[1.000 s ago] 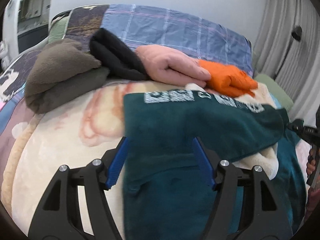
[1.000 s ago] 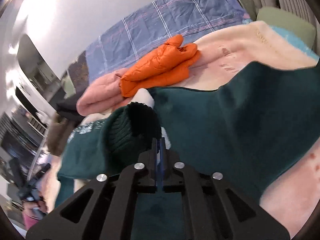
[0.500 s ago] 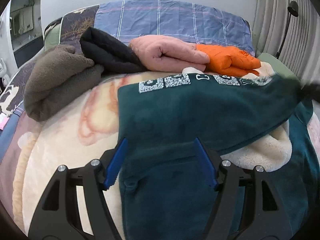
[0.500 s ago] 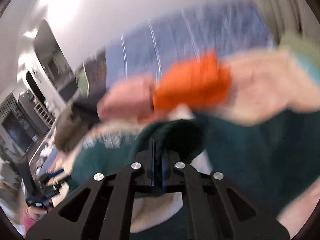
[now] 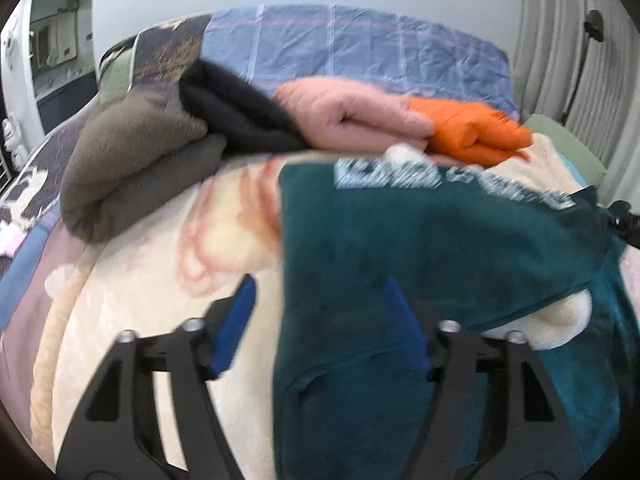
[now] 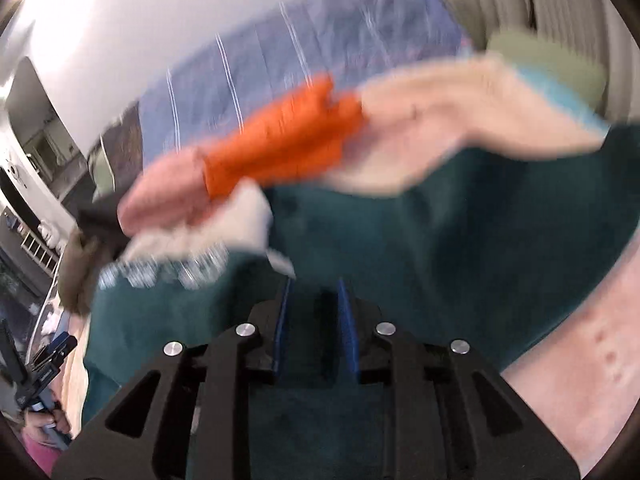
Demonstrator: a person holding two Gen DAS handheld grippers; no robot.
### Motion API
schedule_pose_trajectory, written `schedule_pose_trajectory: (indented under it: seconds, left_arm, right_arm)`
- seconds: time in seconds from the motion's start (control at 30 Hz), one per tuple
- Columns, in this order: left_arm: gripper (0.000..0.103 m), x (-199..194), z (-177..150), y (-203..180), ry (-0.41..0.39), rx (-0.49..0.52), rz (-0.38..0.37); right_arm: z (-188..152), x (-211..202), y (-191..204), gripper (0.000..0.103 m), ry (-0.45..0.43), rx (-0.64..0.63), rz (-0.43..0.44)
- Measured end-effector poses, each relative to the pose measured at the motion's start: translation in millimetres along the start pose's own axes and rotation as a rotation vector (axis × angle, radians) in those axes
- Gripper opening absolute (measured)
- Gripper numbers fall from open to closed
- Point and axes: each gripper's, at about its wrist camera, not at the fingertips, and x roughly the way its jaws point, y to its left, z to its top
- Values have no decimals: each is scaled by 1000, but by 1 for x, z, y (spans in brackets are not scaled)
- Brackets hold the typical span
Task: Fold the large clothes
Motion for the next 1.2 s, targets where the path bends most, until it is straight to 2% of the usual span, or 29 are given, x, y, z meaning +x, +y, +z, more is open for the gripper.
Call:
schedule_pose_trajectory:
  seconds: [0.03,0.07,0.1,0.17,0.2,0.23,0.27,0.3,0.33,0.37,0.4,0.47,0.57,0.6,0.67,0.7,0.8,0.83,0.9,1.0,1.1,1.2]
  left_arm:
    - [54,-2,4,-4,-10,-1,-18]
    - [47,-4,9,-10,-21,-3,-42]
    - [42,-5,17,-18,-30,-2,-82]
    - [42,0,29,-42,-32,22,-132]
    - [42,4,32,-56,-30,45,-144]
    - [42,9,33,-67,-23,65,-155]
    - [45,18,33,-83,-3,92,-177]
    - [50,27,31,-94,18,106,-194]
    - [53,40,26,-105,55,120,-213]
    - [58,54,20,-114,99,137,-224]
    - [60,75,3,-127,125,190,-181]
    - [60,80,-16,-136,50,255,-135]
    - [60,75,-14,-128,46,210,-171]
    - [61,77,-14,-126,49,201,-179]
    - [61,76,-15,-124,50,198,-180]
    - [61,76,-16,-127,45,210,-166]
    - [61,76,-18,-129,34,229,-142]
    - [61,77,-17,-129,34,226,-144]
    - [61,76,-15,-126,35,217,-153]
    - [61,76,-14,-125,34,217,-154]
    - [61,77,-14,-125,34,220,-151]
    - [61,77,-14,-125,34,219,-151]
  right_arm:
    - [3,-10,8,24,-35,-30,14]
    - [5,-17,20,24,-56,-63,47]
    - [4,-21,33,24,-49,-99,116]
    - [-5,-11,52,27,11,-129,201]
    - [-11,-1,59,27,48,-142,207]
    - [-21,17,63,27,96,-160,158]
    - [-30,35,64,27,140,-168,104]
    - [-44,63,57,27,227,-160,59]
    - [-52,78,47,27,256,-139,65]
    - [-58,84,41,26,233,-126,78]
    - [-62,82,38,26,193,-139,91]
    - [-61,76,43,28,192,-177,78]
    - [-50,54,34,30,199,-139,153]
    - [-44,45,27,34,189,-106,180]
    - [-27,21,2,60,110,-24,149]
    - [-14,3,-19,62,32,7,93]
    - [15,-24,-79,66,-82,84,-84]
    - [25,-31,-109,69,-108,145,-139]
    - [40,-41,-183,69,-132,322,-203]
    - [42,-50,-276,70,-155,572,-293]
    - [37,-45,-329,70,-135,685,-337]
    - [36,-23,-350,70,-103,719,-303]
